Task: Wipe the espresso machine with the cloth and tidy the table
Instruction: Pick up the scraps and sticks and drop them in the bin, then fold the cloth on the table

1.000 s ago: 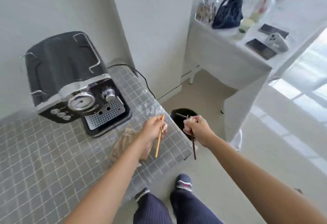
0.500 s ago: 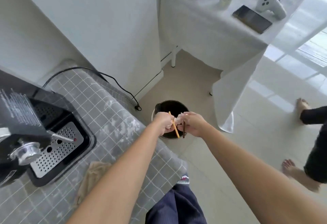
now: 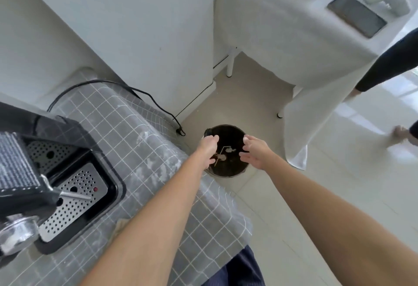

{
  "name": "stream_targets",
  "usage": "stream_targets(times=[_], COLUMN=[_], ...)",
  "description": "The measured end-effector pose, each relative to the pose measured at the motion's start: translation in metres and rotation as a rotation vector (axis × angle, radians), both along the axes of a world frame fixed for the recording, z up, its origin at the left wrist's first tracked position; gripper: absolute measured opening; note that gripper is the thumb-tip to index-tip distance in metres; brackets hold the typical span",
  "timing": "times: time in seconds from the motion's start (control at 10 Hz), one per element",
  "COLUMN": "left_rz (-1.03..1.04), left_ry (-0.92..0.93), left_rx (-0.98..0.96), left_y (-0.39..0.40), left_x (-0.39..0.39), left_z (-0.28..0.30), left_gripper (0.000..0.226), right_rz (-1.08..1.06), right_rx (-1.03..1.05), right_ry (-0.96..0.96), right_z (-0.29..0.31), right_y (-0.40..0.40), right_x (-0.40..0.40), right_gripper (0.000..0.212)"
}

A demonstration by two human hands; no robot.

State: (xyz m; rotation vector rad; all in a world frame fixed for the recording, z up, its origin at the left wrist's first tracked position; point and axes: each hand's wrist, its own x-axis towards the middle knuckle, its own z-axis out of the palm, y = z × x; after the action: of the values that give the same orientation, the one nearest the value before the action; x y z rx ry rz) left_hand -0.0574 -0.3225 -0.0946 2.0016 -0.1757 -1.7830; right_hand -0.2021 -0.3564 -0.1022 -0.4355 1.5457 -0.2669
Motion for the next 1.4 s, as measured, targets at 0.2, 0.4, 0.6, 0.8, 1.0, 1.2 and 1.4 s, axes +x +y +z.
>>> stream_targets(times=[0.2, 0.4, 0.6, 0.8, 1.0, 1.2, 1.4], left_rz=[0.066, 0.021, 0.036, -0.182, -0.099, -0.082, -0.17], left_ry=[-0.085, -0.487, -1.057, -0.958, -0.922, -0.571, -0.386], left_rx=[-0.145, -0.459, -0.511, -0.237, -0.336, -0.446, -0.749], left_y=[0.019, 0.091, 0.221, 0.304, 0.328, 0.358, 0.399], left_x=[0.005, 0.023, 0.068, 0.089, 0.092, 0.128, 0.162], left_z=[0.045, 0.091, 0.082, 0.066, 0.069, 0.104, 0.175], left_gripper=[0.032, 0.032, 0.03, 0.053, 0.053, 0.084, 0.068], right_rz=[0.104, 0.315, 0.792, 1.413, 1.392, 1.341, 1.557], right_rx=[-0.003, -0.094, -0.525, -0.7, -0.674, -0.854, -1.111], right_ry=[-0.048, 0.027, 0.088, 0.211, 0.404, 0.058, -0.198], right_z=[0.04, 0.088, 0.12, 0.11, 0.106, 0.17, 0.269], right_y=[0.007, 0.026, 0.104, 0.201, 0.242, 0.258, 0.278], right_x=[0.013, 0.032, 0.076, 0.118, 0.131, 0.142, 0.166], right_gripper=[0.041, 0.031, 0.018, 0.025, 0.012, 0.023, 0.023])
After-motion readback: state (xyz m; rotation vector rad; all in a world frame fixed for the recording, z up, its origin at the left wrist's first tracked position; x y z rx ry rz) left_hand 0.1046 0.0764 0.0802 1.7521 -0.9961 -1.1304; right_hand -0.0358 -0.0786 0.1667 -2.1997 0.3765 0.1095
